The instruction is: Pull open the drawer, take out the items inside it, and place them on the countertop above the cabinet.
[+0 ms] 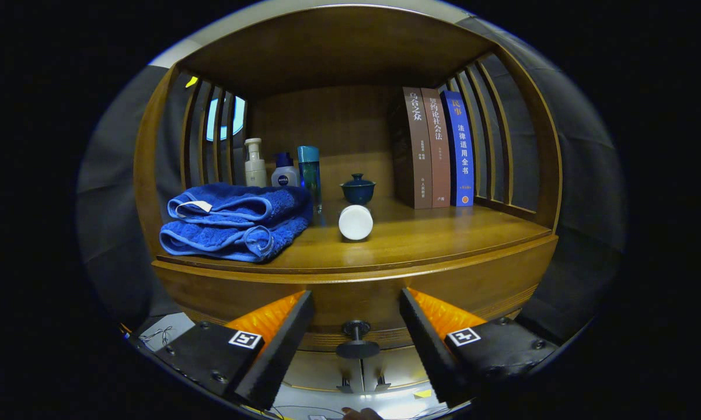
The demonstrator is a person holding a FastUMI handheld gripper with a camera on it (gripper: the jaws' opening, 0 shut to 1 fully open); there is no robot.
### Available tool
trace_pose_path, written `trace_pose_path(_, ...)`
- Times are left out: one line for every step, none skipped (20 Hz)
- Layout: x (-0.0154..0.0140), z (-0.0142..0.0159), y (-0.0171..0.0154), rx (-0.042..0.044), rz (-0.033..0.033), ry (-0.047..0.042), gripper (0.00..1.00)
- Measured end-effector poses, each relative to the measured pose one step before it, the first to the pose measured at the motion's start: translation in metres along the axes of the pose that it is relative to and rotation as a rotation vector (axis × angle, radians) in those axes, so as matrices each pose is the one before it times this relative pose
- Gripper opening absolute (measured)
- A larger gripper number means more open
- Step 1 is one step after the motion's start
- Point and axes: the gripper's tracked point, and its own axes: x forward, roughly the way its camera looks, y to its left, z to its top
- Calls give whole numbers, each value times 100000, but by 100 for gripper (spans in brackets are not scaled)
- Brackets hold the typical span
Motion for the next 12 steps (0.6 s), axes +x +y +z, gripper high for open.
trace_pose_path(52, -68, 26, 17, 193, 110, 99)
trace_pose_path(-13, -54, -12, -250, 122, 336, 100)
trace_pose_path(71, -254, 16, -566, 62, 922, 100)
trace_pose_path(-93, -335, 106, -830, 458, 1384, 100)
trace_pose_path(-130, -217, 189, -553, 811, 899, 99)
trace_pose_path(-161, -35, 128, -273, 443, 41, 100)
trace_pose_path(-236, 116, 109, -76, 467, -570, 100)
trace_pose_path(-335, 108, 83, -211, 248, -220, 100)
trace_pose_path(-328, 97, 13, -356, 120, 180, 100)
trace_pose_path(-424, 326, 55, 4, 261, -119, 100)
trace_pose_path(-387, 616, 97, 405, 383, -1075, 100)
trace_pose_path(-512, 785, -3, 382, 242, -1386, 100)
